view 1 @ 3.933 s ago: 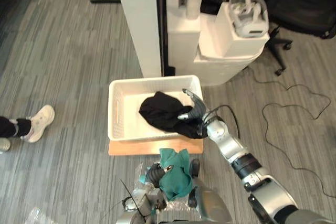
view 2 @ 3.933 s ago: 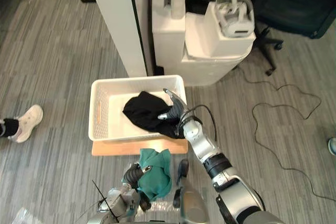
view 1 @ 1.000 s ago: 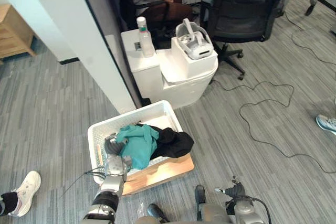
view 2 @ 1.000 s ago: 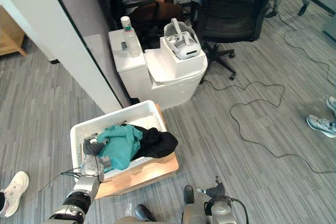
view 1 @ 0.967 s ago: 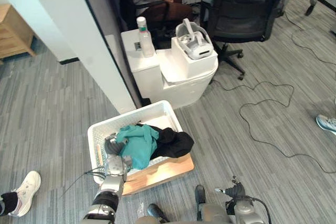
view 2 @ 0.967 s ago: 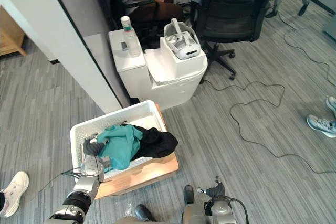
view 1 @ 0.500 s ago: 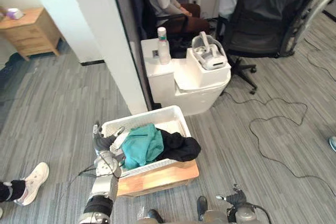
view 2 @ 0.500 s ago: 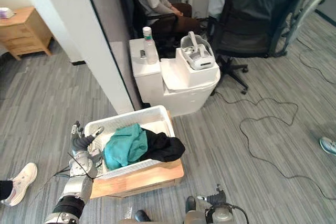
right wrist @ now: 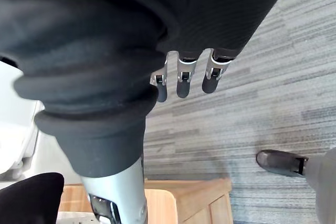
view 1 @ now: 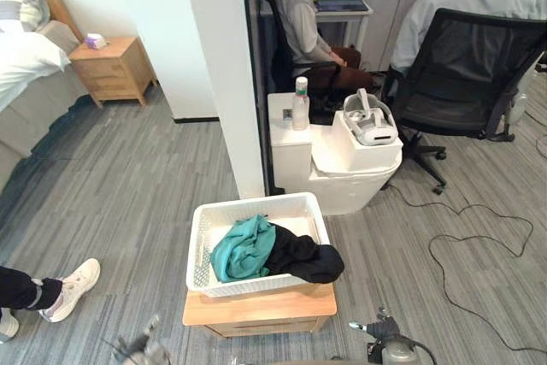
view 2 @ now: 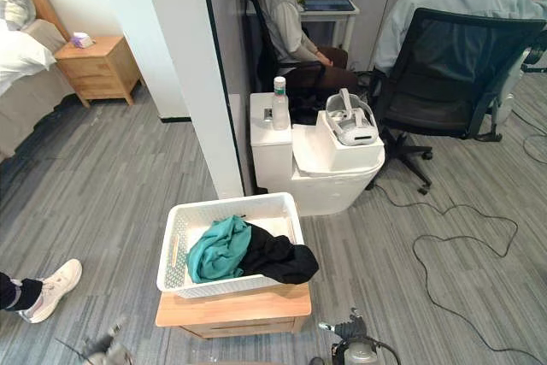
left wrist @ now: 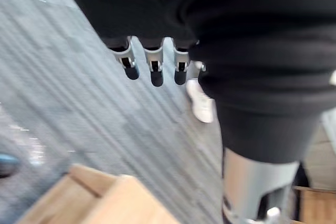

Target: Tidy the bed and pick cloth on bed and put in laundry

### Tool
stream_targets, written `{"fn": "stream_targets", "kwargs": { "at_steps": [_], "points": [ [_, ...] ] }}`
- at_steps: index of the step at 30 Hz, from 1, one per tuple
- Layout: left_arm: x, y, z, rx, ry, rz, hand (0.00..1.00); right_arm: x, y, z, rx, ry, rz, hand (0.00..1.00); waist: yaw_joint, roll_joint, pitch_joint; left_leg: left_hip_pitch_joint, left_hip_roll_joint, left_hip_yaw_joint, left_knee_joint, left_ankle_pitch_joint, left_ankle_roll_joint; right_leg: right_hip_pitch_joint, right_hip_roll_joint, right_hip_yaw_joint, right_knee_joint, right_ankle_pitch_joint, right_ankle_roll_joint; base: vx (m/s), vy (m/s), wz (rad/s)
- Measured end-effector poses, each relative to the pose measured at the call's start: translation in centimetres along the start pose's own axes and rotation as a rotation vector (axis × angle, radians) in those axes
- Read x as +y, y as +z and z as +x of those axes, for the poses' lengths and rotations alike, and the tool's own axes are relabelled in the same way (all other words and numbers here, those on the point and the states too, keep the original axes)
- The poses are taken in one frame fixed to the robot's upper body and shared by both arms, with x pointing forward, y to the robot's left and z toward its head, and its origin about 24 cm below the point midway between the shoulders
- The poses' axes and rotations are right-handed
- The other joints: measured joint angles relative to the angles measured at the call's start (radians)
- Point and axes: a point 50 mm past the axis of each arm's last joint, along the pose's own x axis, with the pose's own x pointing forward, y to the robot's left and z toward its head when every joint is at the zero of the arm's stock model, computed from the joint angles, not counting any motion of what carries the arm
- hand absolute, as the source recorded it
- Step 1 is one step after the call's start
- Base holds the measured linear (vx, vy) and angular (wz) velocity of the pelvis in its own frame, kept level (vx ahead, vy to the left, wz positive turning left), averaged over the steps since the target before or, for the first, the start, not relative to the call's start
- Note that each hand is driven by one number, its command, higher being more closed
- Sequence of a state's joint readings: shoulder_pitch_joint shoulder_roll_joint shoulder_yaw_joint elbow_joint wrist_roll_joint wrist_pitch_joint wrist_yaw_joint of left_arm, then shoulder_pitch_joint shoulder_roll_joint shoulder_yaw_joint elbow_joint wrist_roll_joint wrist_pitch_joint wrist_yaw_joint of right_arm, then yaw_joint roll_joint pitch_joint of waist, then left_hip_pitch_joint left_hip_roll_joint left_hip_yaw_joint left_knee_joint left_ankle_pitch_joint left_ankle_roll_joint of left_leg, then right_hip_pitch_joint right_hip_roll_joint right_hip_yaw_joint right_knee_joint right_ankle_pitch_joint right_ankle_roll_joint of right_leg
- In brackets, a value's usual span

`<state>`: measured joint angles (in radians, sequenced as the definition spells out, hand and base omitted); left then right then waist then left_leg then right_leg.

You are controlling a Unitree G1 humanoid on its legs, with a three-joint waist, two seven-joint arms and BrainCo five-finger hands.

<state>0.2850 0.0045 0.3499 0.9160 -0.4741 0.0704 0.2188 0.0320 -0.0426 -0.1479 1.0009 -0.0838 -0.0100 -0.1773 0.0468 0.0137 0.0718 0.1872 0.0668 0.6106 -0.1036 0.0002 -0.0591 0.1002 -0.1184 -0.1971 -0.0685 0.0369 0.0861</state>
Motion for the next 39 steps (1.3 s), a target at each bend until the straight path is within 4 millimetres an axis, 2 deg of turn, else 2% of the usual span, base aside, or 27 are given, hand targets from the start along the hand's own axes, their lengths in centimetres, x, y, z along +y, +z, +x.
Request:
{"fn": "stream_targets", "kwargs": {
  "at_steps": [1, 5, 9, 17, 18, 25, 32, 35, 39],
  "points": [
    [-0.1, -0.9, -0.1, 0.027, -0.015, -0.004, 0.0, 0.1, -0.2, 0.0, 0.007, 0.008, 0.012, 0.0, 0.002, -0.002, -0.002, 0.0, -0.001, 0.001, 0.0, -0.002, 0.001, 0.0, -0.001, 0.002, 0.001, 0.0, 0.001, 0.0, 0.0, 0.0],
    [-0.5, -0.8, 0.0, 0.013, -0.068, 0.08, 0.0, 0.4, -0.8, -0.2, 0.036, 0.022, 0.086, 0.0, 0.019, -0.001, -0.009, 0.002, -0.004, 0.018, 0.0, -0.008, 0.001, -0.003, -0.003, 0.012, 0.012, -0.005, 0.004, 0.0, 0.018, -0.08],
    [-1.6, -0.4, -0.1, -0.001, -0.108, 0.1, 0.0, 0.1, -1.2, -0.3, 0.048, 0.01, 0.11, 0.0, 0.019, 0.008, -0.025, 0.003, -0.011, 0.021, 0.0, -0.017, 0.004, -0.006, -0.007, 0.017, 0.014, -0.006, 0.004, 0.03, 0.02, -0.06],
    [-2.3, 0.5, 0.0, -0.062, -0.164, 0.336, 0.0, 0.1, -1.2, -0.3, 0.054, -0.003, 0.147, 0.0, 0.021, 0.013, -0.033, 0.004, -0.013, 0.028, 0.0, -0.018, 0.005, -0.016, -0.006, 0.031, 0.019, -0.003, 0.009, 0.05, -0.001, -0.05],
    [-3.8, 1.0, -0.1, -0.091, -0.201, 0.454, 0.0, 0.2, -2.0, -0.5, 0.086, -0.003, 0.155, 0.0, 0.019, 0.02, -0.046, 0.02, -0.014, 0.039, 0.0, -0.024, 0.002, -0.017, -0.006, 0.037, 0.031, -0.01, 0.009, 0.0, 0.0, 0.0],
    [-3.9, 1.0, -0.1, -0.089, -0.209, 0.452, 0.0, 0.6, -2.1, -0.6, 0.09, 0.011, 0.189, 0.0, 0.02, 0.017, -0.046, 0.012, -0.016, 0.004, 0.0, -0.024, 0.003, -0.007, -0.016, 0.008, 0.041, -0.028, 0.008, 0.0, -0.001, 0.12],
    [-4.5, 0.9, -0.1, -0.053, -0.288, 0.384, 0.0, 1.2, -2.5, -0.9, 0.052, 0.136, 0.237, 0.0, 0.024, 0.001, -0.064, -0.02, -0.038, -0.115, 0.007, -0.013, 0.017, 0.022, -0.023, -0.085, 0.024, -0.036, 0.016, 0.03, -0.006, 0.46],
    [-4.7, 1.7, 0.1, -0.05, -0.323, 0.391, 0.0, 1.7, -3.0, -1.1, 0.06, 0.217, 0.223, 0.0, 0.022, -0.03, -0.079, -0.055, -0.05, -0.213, 0.009, 0.009, 0.036, 0.043, -0.026, -0.141, -0.005, -0.036, 0.015, 0.0, -0.016, 0.75],
    [-5.1, 2.2, 0.1, -0.071, -0.336, 0.368, 0.0, 3.1, -2.3, -1.0, 0.057, 0.334, 0.131, 0.0, 0.024, -0.055, -0.075, -0.088, -0.05, -0.266, 0.009, 0.033, 0.041, 0.036, -0.024, -0.161, 0.003, -0.042, 0.005, -0.06, -0.029, 0.42]
  ]
}}
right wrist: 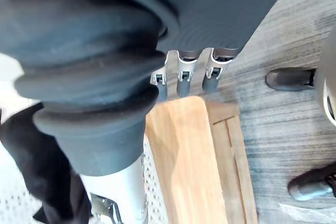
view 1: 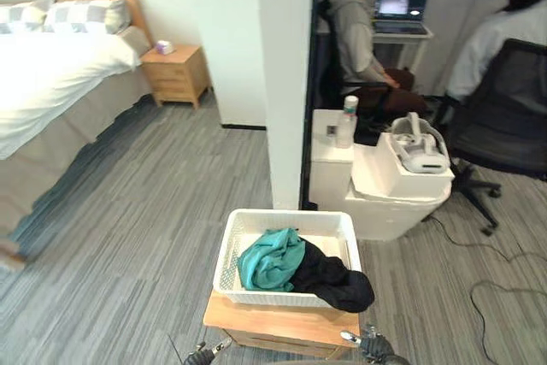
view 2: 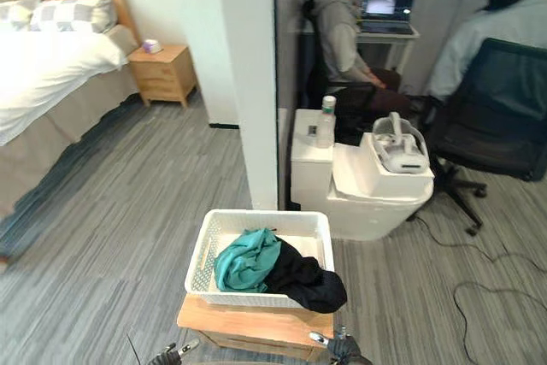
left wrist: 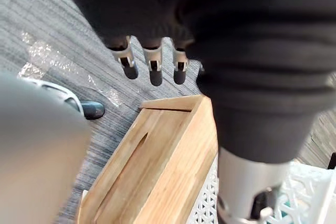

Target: Tidy the bed and pick cloth on bed and put in laundry

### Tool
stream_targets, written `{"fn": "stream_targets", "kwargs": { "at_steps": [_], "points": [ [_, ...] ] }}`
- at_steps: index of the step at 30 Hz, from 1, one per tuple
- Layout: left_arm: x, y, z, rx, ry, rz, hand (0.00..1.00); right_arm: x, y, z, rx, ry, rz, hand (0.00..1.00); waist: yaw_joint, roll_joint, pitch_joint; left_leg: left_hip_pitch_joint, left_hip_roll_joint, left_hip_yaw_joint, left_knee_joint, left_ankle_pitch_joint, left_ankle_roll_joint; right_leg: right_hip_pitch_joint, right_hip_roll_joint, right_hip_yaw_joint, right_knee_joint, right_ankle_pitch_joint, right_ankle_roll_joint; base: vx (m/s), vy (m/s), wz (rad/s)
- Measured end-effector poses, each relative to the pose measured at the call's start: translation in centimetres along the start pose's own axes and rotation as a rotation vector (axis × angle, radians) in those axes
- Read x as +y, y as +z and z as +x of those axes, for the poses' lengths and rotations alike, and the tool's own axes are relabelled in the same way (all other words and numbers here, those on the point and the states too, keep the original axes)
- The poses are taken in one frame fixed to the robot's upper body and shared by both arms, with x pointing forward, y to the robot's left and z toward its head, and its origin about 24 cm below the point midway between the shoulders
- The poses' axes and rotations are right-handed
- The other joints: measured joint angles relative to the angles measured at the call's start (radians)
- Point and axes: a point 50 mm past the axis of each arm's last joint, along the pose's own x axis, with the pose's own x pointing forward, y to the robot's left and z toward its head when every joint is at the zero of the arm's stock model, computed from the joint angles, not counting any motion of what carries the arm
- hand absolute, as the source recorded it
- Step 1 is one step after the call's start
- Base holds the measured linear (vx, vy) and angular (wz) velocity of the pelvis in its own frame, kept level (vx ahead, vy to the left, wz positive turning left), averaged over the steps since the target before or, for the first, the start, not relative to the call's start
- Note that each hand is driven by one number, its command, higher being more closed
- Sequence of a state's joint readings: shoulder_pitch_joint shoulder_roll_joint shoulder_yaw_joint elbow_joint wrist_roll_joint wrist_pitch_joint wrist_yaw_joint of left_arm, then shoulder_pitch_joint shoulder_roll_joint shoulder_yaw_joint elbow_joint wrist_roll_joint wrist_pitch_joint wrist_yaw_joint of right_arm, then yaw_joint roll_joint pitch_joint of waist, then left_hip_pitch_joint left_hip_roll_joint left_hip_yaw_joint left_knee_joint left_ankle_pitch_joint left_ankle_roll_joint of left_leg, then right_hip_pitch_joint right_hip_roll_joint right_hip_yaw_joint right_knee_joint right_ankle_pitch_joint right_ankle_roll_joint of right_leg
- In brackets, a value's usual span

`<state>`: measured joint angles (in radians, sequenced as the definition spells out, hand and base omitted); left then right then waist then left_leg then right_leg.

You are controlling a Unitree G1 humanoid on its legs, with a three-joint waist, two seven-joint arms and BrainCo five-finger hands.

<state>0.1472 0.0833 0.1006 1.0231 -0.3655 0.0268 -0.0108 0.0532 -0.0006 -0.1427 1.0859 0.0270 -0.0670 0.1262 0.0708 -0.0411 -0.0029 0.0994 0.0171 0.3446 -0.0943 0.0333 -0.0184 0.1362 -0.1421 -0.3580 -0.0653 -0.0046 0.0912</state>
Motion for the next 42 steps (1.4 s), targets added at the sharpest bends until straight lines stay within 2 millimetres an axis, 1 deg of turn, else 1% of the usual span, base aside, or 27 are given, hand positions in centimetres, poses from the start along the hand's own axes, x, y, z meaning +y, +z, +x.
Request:
{"fn": "stream_targets", "kwargs": {
  "at_steps": [2, 6, 7, 8, 9, 10, 11, 12, 13, 14, 15, 16, 18, 19, 21, 23, 28, 29, 31, 33, 34, 35, 37, 39, 40, 41, 42],
  "points": [
    [0.0, 0.0, 0.0, -0.001, 0.016, -0.014, 0.0, 0.0, 0.0, 0.1, 0.021, 0.019, -0.042, 0.0, -0.003, 0.008, 0.014, 0.0, -0.001, -0.019, 0.0, 0.009, 0.005, 0.002, -0.002, -0.008, 0.017, -0.014, -0.015, -0.1, -0.009, 0.26],
    [0.0, 0.4, 0.1, -0.015, 0.038, -0.024, 0.0, -0.5, 0.1, 0.2, 0.076, 0.012, -0.073, 0.0, -0.005, 0.013, 0.053, -0.003, -0.004, -0.077, 0.034, 0.019, 0.011, 0.04, -0.01, -0.046, 0.079, -0.08, -0.007, -0.12, -0.004, 0.7],
    [-0.1, 0.5, 0.1, -0.021, 0.053, -0.019, 0.0, -0.9, -0.2, 0.2, 0.097, -0.007, -0.07, 0.0, -0.006, 0.015, 0.055, -0.008, -0.005, -0.096, 0.028, -0.007, 0.035, 0.042, -0.009, -0.062, 0.098, -0.096, -0.01, -0.15, -0.001, 0.93],
    [0.0, 0.5, 0.1, -0.027, 0.076, -0.034, 0.0, -1.2, -0.5, 0.0, 0.122, -0.019, -0.062, 0.0, -0.008, 0.014, 0.053, -0.001, -0.009, -0.036, 0.009, -0.055, 0.094, 0.058, -0.015, -0.091, 0.084, -0.097, -0.01, -0.12, 0.017, 0.97],
    [0.1, 0.6, 0.1, -0.028, 0.084, -0.037, 0.0, -1.2, -0.7, 0.0, 0.129, -0.022, -0.056, 0.0, -0.014, -0.009, 0.055, 0.013, -0.019, 0.007, 0.005, -0.089, 0.118, 0.065, -0.029, -0.1, 0.057, -0.096, -0.013, -0.01, 0.085, 1.04],
    [0.2, 1.2, 0.2, -0.041, 0.088, -0.02, 0.0, -1.3, -0.6, 0.0, 0.128, -0.03, -0.038, 0.0, -0.035, -0.014, 0.077, -0.018, 0.031, 0.137, 0.157, -0.094, 0.132, 0.074, -0.051, -0.142, 0.07, -0.062, -0.026, 0.04, 0.093, 1.04],
    [-0.2, 1.1, 0.3, -0.034, 0.079, -0.001, 0.0, -1.9, -0.1, 0.0, 0.11, -0.054, -0.006, 0.0, -0.041, 0.033, 0.09, -0.044, 0.095, 0.201, 0.257, -0.093, 0.076, 0.066, -0.039, -0.169, 0.132, -0.083, -0.004, 0.0, 0.099, 1.33],
    [-0.5, 0.8, 0.2, -0.024, 0.07, 0.02, 0.0, -2.6, 0.8, 0.1, 0.087, -0.076, -0.007, 0.0, -0.065, 0.05, 0.1, -0.079, 0.099, 0.197, 0.296, -0.086, 0.073, 0.026, -0.044, -0.158, 0.202, -0.14, -0.017, -0.06, 0.057, 1.05],
    [-0.4, 0.9, 0.2, -0.027, 0.074, 0.031, 0.0, -2.7, 0.9, 0.1, 0.085, -0.079, -0.003, 0.0, -0.067, 0.051, 0.099, -0.093, 0.086, 0.167, 0.264, -0.065, 0.071, 0.013, -0.032, -0.142, 0.199, -0.146, -0.038, -0.14, 0.03, 1.3],
    [-0.2, 1.4, 0.3, -0.04, 0.078, 0.064, 0.0, -2.6, 0.1, -0.1, 0.103, -0.081, 0.014, 0.0, -0.086, 0.031, 0.092, -0.081, 0.046, 0.119, 0.164, -0.027, 0.078, 0.015, -0.041, -0.18, 0.138, -0.117, -0.067, -0.07, 0.05, 1.07],
    [-0.1, 1.6, 0.3, -0.043, 0.073, 0.047, 0.0, -2.3, 0.0, -0.1, 0.101, -0.081, 0.035, 0.0, -0.078, 0.019, 0.093, -0.083, 0.062, 0.18, 0.256, -0.095, 0.093, 0.016, -0.053, -0.228, 0.12, -0.084, -0.028, -0.04, 0.028, 1.07],
    [0.0, 1.5, 0.3, -0.041, 0.069, 0.059, 0.0, -2.2, 0.1, 0.0, 0.097, -0.083, 0.04, 0.0, -0.081, 0.017, 0.094, -0.056, 0.09, 0.232, 0.31, -0.14, 0.064, 0.013, -0.059, -0.248, 0.124, -0.074, -0.022, 0.04, 0.042, 0.72],
    [-0.8, 1.1, 0.3, -0.03, 0.028, 0.11, 0.0, -2.8, 0.4, -0.1, 0.08, -0.109, 0.053, 0.0, -0.098, 0.04, 0.099, -0.001, 0.093, 0.229, 0.218, -0.126, -0.015, 0.012, -0.054, -0.281, 0.129, -0.062, -0.005, -0.03, 0.075, 0.7],
    [-1.0, 1.2, 0.3, -0.033, 0.013, 0.134, 0.0, -2.7, 0.4, -0.1, 0.081, -0.113, 0.057, 0.0, -0.099, 0.046, 0.095, 0.001, 0.084, 0.226, 0.175, -0.12, -0.012, 0.011, -0.045, -0.292, 0.107, -0.046, -0.004, -0.11, 0.121, 0.55],
    [-0.9, 1.5, 0.4, -0.025, -0.008, 0.207, 0.0, -1.9, 0.1, 0.0, 0.086, -0.097, 0.073, 0.0, -0.098, 0.028, 0.096, 0.005, 0.047, 0.202, 0.077, -0.058, -0.014, 0.009, -0.038, -0.317, 0.061, -0.013, -0.004, -0.15, 0.064, 0.33],
    [-1.1, 1.6, 0.4, -0.011, -0.02, 0.274, 0.0, -1.9, 0.1, 0.0, 0.085, -0.112, 0.082, 0.0, -0.1, 0.027, 0.096, 0.018, 0.032, 0.188, 0.013, -0.018, -0.015, 0.0, -0.037, -0.327, 0.066, -0.008, -0.006, -0.14, 0.011, 0.23],
    [-2.3, 1.5, 0.5, -0.002, -0.07, 0.37, 0.0, -2.4, 0.6, 0.0, 0.068, -0.138, 0.096, 0.0, -0.108, 0.048, 0.115, 0.038, 0.027, 0.171, -0.008, 0.003, -0.01, 0.006, -0.044, -0.328, 0.103, -0.007, -0.016, -0.1, -0.017, 0.05],
    [-3.2, 1.4, 0.5, -0.003, -0.101, 0.396, 0.0, -2.9, 1.3, 0.0, 0.036, -0.147, 0.101, 0.0, -0.116, 0.069, 0.132, 0.038, 0.032, 0.142, -0.009, 0.0, -0.008, -0.003, -0.05, -0.287, 0.169, -0.026, -0.039, -0.12, 0.028, 0.5],
    [-4.8, 1.4, 0.5, -0.009, -0.186, 0.481, 0.0, -3.6, 1.8, -0.3, -0.008, -0.168, 0.125, 0.0, -0.134, 0.087, 0.153, 0.034, 0.029, 0.04, -0.009, -0.001, 0.011, -0.045, -0.06, -0.048, 0.318, -0.067, -0.104, -0.11, 0.048, 1.21],
    [-4.8, 1.6, 0.6, -0.005, -0.192, 0.535, 0.0, -3.6, 1.6, -0.3, -0.008, -0.173, 0.138, 0.0, -0.146, 0.086, 0.153, 0.023, 0.025, -0.045, -0.009, 0.011, 0.021, -0.052, -0.039, 0.129, 0.357, -0.094, -0.115, -0.04, -0.025, 1.46],
    [-4.8, 2.3, 0.7, -0.023, -0.169, 0.576, 0.0, -3.2, 1.2, -0.3, -0.002, -0.175, 0.163, 0.0, -0.145, 0.071, 0.147, 0.005, 0.01, -0.099, -0.009, 0.014, 0.02, -0.044, -0.028, 0.244, 0.36, -0.12, -0.106, -0.02, -0.072, 1.41],
    [-4.6, 2.6, 0.7, -0.031, -0.157, 0.592, 0.0, -2.9, 1.1, -0.3, 0.0, -0.171, 0.175, 0.0, -0.145, 0.051, 0.141, -0.01, 0.001, -0.127, -0.009, 0.02, 0.021, -0.041, -0.022, 0.313, 0.36, -0.137, -0.094, 0.0, -0.103, 1.44],
    [-4.5, 3.0, 0.9, -0.017, -0.144, 0.59, 0.0, -2.4, 0.8, -0.2, 0.011, -0.181, 0.214, 0.0, -0.147, 0.038, 0.15, -0.033, -0.002, -0.174, -0.009, 0.05, 0.007, -0.035, 0.005, 0.42, 0.348, -0.166, -0.09, -0.02, -0.11, 0.97],
    [-4.2, 3.2, 0.9, -0.023, -0.136, 0.596, 0.0, -2.1, 0.4, -0.2, 0.028, -0.177, 0.224, 0.0, -0.143, 0.018, 0.146, -0.039, -0.001, -0.18, -0.009, 0.077, -0.006, -0.009, 0.006, 0.436, 0.294, -0.212, -0.089, -0.06, -0.123, 0.18],
    [-4.0, 3.4, 0.9, -0.03, -0.132, 0.601, 0.0, -1.7, 0.3, -0.1, 0.032, -0.166, 0.225, 0.0, -0.139, 0.005, 0.146, -0.041, -0.005, -0.177, -0.01, 0.095, -0.012, 0.004, 0.0, 0.439, 0.266, -0.238, -0.074, -0.14, -0.236, -0.1],
    [-4.1, 3.1, 1.0, -0.011, -0.133, 0.61, 0.0, -1.5, 0.6, 0.0, 0.023, -0.157, 0.219, 0.0, -0.152, 0.0, 0.157, -0.041, 0.007, -0.181, -0.01, 0.113, -0.019, 0.016, 0.007, 0.433, 0.241, -0.238, -0.014, -0.14, -0.211, -0.05],
    [-4.2, 2.9, 1.0, 0.001, -0.138, 0.615, 0.0, -1.6, 0.7, 0.0, 0.018, -0.159, 0.218, 0.0, -0.164, 0.002, 0.156, -0.042, 0.017, -0.181, -0.01, 0.114, -0.02, 0.017, 0.017, 0.427, 0.24, -0.236, -0.018, -0.15, -0.23, 0.04]
  ]
}}
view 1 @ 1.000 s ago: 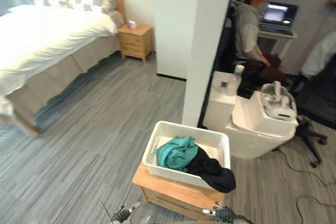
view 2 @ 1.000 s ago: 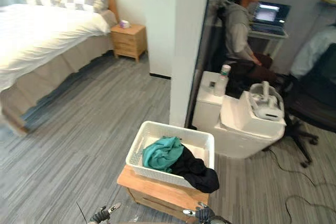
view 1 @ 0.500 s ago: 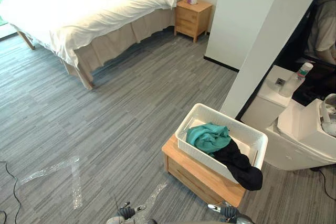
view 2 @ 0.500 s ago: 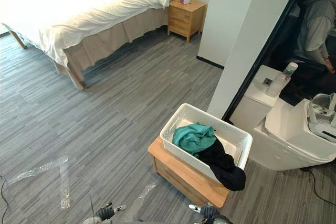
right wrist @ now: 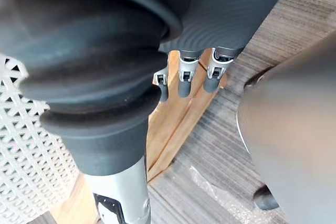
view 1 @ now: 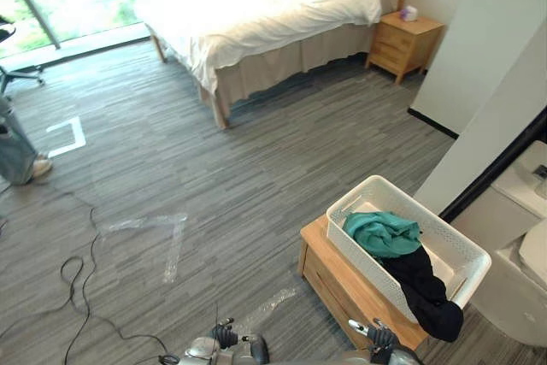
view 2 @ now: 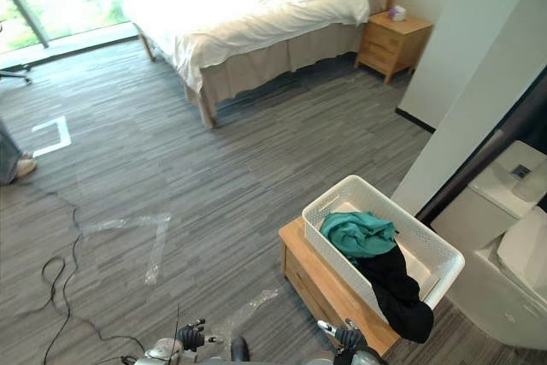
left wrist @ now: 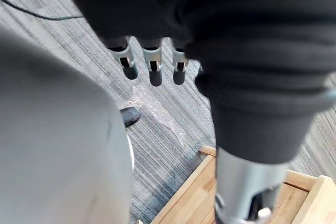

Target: Tidy the bed and pick cloth on bed and put in laundry

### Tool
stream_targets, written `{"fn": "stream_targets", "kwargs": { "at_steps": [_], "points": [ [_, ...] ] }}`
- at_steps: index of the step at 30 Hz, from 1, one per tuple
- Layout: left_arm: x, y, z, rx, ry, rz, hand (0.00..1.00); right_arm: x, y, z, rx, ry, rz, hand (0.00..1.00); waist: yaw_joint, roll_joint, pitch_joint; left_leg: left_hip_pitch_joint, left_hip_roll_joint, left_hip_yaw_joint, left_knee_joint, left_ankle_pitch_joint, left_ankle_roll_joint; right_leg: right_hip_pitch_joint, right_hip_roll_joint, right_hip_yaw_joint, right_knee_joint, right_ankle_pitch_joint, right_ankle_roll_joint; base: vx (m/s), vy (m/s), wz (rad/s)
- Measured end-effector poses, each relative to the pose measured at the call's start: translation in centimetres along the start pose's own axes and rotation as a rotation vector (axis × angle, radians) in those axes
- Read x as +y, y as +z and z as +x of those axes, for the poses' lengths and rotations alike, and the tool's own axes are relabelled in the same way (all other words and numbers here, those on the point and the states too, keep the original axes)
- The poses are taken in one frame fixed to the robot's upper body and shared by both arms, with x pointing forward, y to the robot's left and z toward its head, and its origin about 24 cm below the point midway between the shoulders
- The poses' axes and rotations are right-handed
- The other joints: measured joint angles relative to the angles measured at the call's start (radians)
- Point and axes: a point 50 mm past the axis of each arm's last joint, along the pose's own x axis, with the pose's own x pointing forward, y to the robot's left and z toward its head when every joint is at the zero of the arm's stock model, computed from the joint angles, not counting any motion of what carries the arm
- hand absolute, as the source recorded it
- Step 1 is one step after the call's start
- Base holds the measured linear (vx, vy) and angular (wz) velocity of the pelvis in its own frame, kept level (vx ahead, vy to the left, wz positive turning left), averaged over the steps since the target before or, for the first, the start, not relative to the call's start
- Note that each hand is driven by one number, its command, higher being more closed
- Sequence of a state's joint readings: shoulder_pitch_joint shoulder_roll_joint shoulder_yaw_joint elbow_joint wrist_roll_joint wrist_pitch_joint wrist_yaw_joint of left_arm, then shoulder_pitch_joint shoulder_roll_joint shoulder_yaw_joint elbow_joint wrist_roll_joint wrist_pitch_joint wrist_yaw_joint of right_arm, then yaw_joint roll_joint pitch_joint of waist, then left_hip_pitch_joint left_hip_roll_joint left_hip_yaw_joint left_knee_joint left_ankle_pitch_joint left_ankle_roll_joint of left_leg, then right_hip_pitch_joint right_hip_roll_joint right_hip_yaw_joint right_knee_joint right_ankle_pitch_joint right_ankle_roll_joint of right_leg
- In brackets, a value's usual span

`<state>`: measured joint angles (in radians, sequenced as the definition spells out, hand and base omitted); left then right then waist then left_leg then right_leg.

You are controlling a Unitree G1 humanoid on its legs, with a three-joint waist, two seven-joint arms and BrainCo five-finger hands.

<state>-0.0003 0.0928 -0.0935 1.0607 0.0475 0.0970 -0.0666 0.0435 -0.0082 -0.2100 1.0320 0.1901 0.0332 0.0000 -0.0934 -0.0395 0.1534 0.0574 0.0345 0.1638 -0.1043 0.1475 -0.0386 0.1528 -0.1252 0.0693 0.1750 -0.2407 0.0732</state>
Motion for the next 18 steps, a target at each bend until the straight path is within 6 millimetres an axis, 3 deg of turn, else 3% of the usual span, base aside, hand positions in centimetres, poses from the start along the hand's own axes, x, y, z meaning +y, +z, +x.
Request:
{"fn": "stream_targets", "kwargs": {
  "at_steps": [2, 4, 6, 8, 9, 13, 18],
  "points": [
    [-0.8, 0.0, 0.1, 0.006, -0.029, -0.007, 0.0, -0.3, -0.1, -0.1, -0.004, -0.008, -0.004, 0.0, -0.004, 0.016, -0.019, 0.0, 0.021, 0.001, 0.0, 0.011, -0.012, 0.001, 0.017, -0.006, -0.003, 0.004, -0.004, -0.06, -0.132, 0.02],
    [-1.6, 0.3, 0.1, -0.005, -0.053, -0.018, 0.0, -0.3, -0.1, -0.1, -0.004, -0.009, -0.005, 0.0, -0.002, 0.015, -0.021, -0.004, 0.026, -0.001, 0.0, 0.012, -0.014, 0.001, 0.021, -0.014, -0.004, 0.008, 0.004, -0.02, -0.09, 0.08],
    [-2.3, 0.7, 0.2, -0.016, -0.078, -0.025, 0.0, -0.1, -0.3, -0.1, 0.001, -0.004, -0.002, 0.0, 0.003, 0.0, -0.027, -0.015, 0.02, -0.008, 0.0, 0.018, -0.013, 0.002, 0.017, -0.018, -0.015, 0.012, 0.011, 0.02, -0.041, 0.12],
    [-2.4, 0.8, 0.2, -0.016, -0.089, -0.045, 0.0, 0.4, -0.5, -0.1, 0.009, 0.007, 0.001, 0.0, 0.005, -0.009, -0.033, -0.015, 0.014, -0.009, 0.0, 0.021, -0.009, 0.009, 0.012, -0.022, -0.023, 0.016, 0.016, 0.05, -0.016, 0.1],
    [-2.3, 0.9, 0.2, -0.016, -0.099, -0.065, 0.0, 0.9, -0.9, -0.1, 0.02, 0.018, 0.005, 0.0, 0.009, -0.032, -0.037, -0.016, 0.009, -0.016, 0.0, 0.021, -0.009, 0.019, 0.007, -0.032, -0.031, 0.018, 0.019, 0.06, -0.02, 0.14],
    [-1.9, 0.9, 0.2, -0.013, -0.093, -0.102, 0.0, 1.3, -1.7, -0.3, 0.044, 0.028, -0.001, 0.0, 0.028, -0.059, -0.052, -0.018, 0.001, -0.03, -0.001, 0.021, -0.009, 0.034, 0.003, -0.044, -0.034, 0.019, 0.019, 0.03, -0.034, 0.15],
    [-1.6, 0.9, 0.2, -0.012, -0.087, -0.204, 0.0, 1.1, -1.6, -0.3, 0.043, 0.026, -0.012, 0.0, 0.025, -0.044, -0.048, -0.02, 0.025, -0.036, -0.002, 0.003, -0.016, 0.034, 0.024, -0.045, -0.02, 0.04, 0.011, -0.09, -0.034, 0.01]
  ]
}}
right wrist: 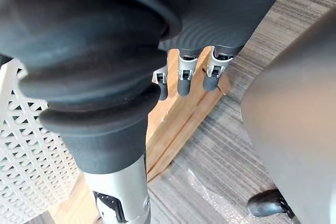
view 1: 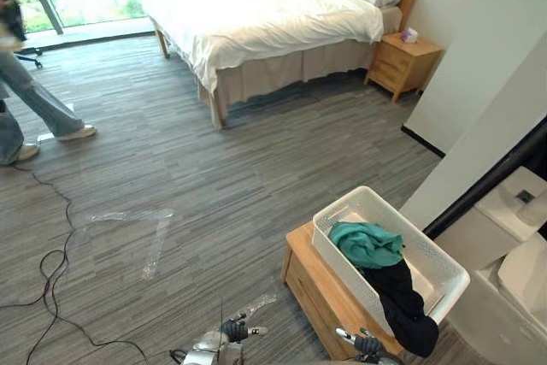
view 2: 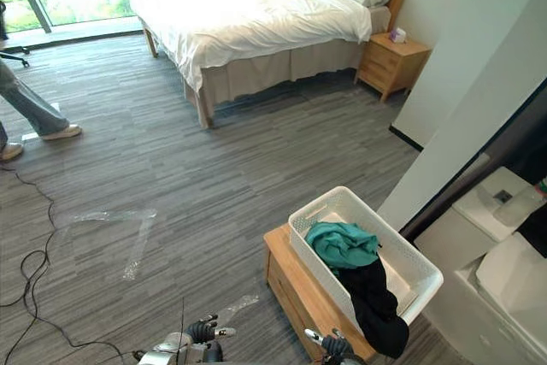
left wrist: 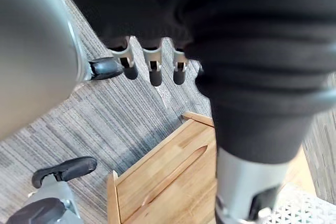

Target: Tidy the bed and pick cloth on bed and put in laundry

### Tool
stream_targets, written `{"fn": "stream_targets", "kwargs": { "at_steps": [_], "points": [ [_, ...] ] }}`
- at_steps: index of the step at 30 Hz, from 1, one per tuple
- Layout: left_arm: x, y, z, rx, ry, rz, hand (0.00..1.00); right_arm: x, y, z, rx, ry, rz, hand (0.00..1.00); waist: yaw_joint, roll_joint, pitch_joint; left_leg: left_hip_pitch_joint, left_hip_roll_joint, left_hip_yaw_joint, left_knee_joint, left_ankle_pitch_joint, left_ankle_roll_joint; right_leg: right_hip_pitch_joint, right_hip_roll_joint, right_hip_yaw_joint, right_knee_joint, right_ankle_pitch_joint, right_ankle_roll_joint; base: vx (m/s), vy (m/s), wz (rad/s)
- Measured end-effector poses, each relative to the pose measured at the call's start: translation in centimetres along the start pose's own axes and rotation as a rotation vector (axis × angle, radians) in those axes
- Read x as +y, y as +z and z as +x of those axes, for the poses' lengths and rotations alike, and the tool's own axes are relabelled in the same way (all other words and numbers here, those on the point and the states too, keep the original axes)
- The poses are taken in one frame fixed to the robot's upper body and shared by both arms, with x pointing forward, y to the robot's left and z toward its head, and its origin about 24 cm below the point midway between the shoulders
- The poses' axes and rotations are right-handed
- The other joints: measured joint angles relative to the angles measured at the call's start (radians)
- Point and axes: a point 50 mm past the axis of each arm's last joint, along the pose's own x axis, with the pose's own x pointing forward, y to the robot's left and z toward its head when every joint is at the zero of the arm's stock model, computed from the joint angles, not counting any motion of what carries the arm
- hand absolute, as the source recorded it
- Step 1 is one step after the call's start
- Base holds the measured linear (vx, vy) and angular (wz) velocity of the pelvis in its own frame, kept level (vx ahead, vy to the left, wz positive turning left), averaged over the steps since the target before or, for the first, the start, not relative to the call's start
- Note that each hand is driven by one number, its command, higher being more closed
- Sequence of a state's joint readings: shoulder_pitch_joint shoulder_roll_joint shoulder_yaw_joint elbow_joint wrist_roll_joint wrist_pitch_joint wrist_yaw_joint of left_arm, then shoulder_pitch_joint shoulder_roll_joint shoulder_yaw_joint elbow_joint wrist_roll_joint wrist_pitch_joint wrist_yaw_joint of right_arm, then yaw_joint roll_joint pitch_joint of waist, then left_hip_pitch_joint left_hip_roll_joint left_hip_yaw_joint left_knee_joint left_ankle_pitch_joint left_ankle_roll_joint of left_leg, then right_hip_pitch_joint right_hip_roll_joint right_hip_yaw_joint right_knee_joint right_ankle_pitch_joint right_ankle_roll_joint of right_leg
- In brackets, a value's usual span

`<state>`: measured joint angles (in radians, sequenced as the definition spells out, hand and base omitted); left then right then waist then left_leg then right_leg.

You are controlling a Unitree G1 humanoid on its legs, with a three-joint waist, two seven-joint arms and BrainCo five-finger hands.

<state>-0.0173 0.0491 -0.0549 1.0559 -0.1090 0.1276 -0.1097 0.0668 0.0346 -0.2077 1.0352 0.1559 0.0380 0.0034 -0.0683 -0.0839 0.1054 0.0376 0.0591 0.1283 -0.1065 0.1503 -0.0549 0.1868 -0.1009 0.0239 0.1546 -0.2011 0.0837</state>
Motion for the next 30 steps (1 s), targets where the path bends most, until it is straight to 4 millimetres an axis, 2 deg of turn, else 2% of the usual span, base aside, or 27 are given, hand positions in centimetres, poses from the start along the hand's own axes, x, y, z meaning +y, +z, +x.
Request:
{"fn": "stream_targets", "kwargs": {
  "at_steps": [4, 5, 9, 12, 15, 18, 19, 21, 24, 26, 27, 30],
  "points": [
    [-0.6, 0.0, 0.1, -0.005, -0.012, -0.033, 0.0, -0.3, 0.0, -0.1, -0.003, -0.008, 0.013, 0.0, -0.002, 0.004, 0.001, -0.015, 0.014, 0.001, 0.0, -0.019, -0.022, -0.011, 0.013, -0.022, -0.008, 0.005, -0.005, -0.12, -0.035, 0.08],
    [-1.2, -0.3, 0.0, -0.003, -0.041, -0.091, 0.0, -0.6, -0.8, -0.3, -0.002, 0.0, 0.037, 0.0, 0.001, 0.009, -0.02, 0.009, -0.031, 0.099, -0.001, -0.005, 0.023, 0.005, -0.021, 0.01, -0.052, -0.013, 0.014, -0.09, -0.026, 0.12],
    [-1.2, -0.3, 0.0, -0.006, -0.039, -0.096, 0.0, -0.5, -0.7, -0.3, -0.003, 0.001, 0.037, 0.0, 0.001, 0.008, -0.019, 0.006, -0.035, 0.11, -0.001, -0.005, 0.024, -0.001, -0.027, 0.02, -0.054, -0.015, 0.015, 0.0, -0.003, -0.06],
    [-0.7, -0.2, 0.0, -0.01, -0.018, -0.138, 0.0, -0.4, -0.7, -0.3, -0.007, 0.008, 0.03, 0.0, 0.005, 0.006, -0.018, -0.001, -0.024, 0.137, 0.0, -0.006, 0.026, -0.009, -0.024, 0.032, -0.077, 0.008, 0.001, 0.0, -0.036, -0.21],
    [-0.3, -0.1, 0.0, -0.019, 0.026, -0.202, 0.0, -0.2, -0.6, -0.4, -0.022, 0.046, -0.016, 0.0, 0.006, 0.006, -0.012, -0.008, -0.017, 0.154, 0.002, -0.007, 0.026, 0.007, -0.024, 0.003, -0.104, 0.026, 0.002, 0.02, -0.053, 0.17],
    [0.6, 0.7, 0.0, -0.049, 0.091, -0.301, 0.0, 0.0, -0.4, -0.5, -0.033, 0.092, -0.065, 0.0, 0.027, 0.008, 0.01, -0.015, 0.019, 0.294, 0.02, -0.002, 0.028, 0.027, -0.031, -0.082, -0.107, 0.026, 0.004, 0.01, -0.069, 0.53],
    [0.8, 1.3, -0.1, -0.076, 0.108, -0.317, 0.0, 0.3, 0.1, -0.4, -0.047, 0.113, -0.098, 0.0, 0.03, 0.009, 0.034, -0.053, 0.032, 0.291, 0.098, -0.016, 0.046, 0.033, -0.038, -0.113, -0.104, 0.026, 0.004, 0.0, -0.041, 0.5],
    [1.1, 1.8, -0.2, -0.115, 0.129, -0.346, 0.0, 0.0, 0.8, -0.4, -0.07, 0.128, -0.149, 0.0, 0.038, 0.028, 0.06, -0.092, 0.044, 0.284, 0.178, -0.056, 0.051, 0.041, -0.04, -0.126, -0.108, 0.026, 0.004, -0.01, -0.027, 0.24],
    [1.8, 1.9, -0.3, -0.13, 0.179, -0.389, 0.0, 0.3, 2.7, -0.1, -0.118, 0.151, -0.221, 0.0, 0.041, 0.052, 0.091, -0.102, 0.034, 0.271, 0.19, -0.063, 0.054, 0.06, -0.04, -0.137, -0.125, 0.026, 0.005, -0.04, -0.022, 0.18],
    [2.6, 1.8, -0.5, -0.133, 0.216, -0.384, 0.0, -0.2, 3.2, 0.2, -0.112, 0.136, -0.259, 0.0, 0.062, 0.073, 0.112, -0.115, 0.031, 0.263, 0.198, -0.071, 0.057, 0.061, -0.042, -0.149, -0.132, 0.027, 0.006, -0.04, -0.007, 0.15],
    [2.9, 1.7, -0.6, -0.131, 0.227, -0.382, 0.0, -0.3, 3.3, 0.2, -0.108, 0.131, -0.263, 0.0, 0.068, 0.07, 0.118, -0.119, 0.031, 0.262, 0.206, -0.074, 0.062, 0.062, -0.043, -0.151, -0.134, 0.027, 0.005, -0.02, 0.002, 0.13],
    [4.0, 0.5, -0.9, -0.098, 0.26, -0.369, 0.0, -0.2, 3.7, 0.4, -0.098, 0.128, -0.268, 0.0, 0.083, 0.064, 0.132, -0.162, 0.036, 0.266, 0.307, -0.136, 0.083, 0.064, -0.057, -0.149, -0.128, 0.0, -0.002, 0.02, 0.029, 0.08]
  ]
}}
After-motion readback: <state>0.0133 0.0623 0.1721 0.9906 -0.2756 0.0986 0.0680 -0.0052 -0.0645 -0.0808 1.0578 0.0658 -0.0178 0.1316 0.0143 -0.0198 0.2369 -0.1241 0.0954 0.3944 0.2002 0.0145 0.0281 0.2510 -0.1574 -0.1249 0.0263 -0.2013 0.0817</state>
